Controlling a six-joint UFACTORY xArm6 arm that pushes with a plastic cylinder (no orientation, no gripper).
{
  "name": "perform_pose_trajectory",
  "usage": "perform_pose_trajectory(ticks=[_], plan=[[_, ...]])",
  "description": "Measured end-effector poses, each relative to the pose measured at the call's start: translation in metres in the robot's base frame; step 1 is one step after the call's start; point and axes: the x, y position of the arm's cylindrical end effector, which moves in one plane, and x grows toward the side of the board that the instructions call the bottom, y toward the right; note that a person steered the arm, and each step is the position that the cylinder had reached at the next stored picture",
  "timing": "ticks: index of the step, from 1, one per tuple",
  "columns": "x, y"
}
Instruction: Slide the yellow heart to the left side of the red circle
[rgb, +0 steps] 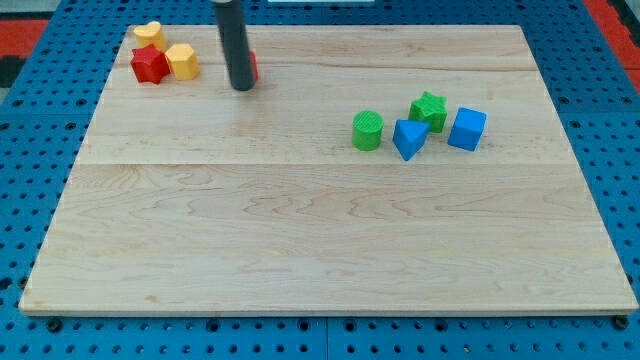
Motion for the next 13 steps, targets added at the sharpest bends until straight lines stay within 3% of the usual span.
perform_pose_trajectory(ticks=[1,2,3,4,6,7,8,11,13], plan=[[-0.017,0.011],[0.013,0.013],[0.057,-0.073],[0.037,-0.208],[0.006,-0.214],[-0.058,-0.196],[-0.072,-0.185],[-0.072,-0.178],[-0.076,-0.113]])
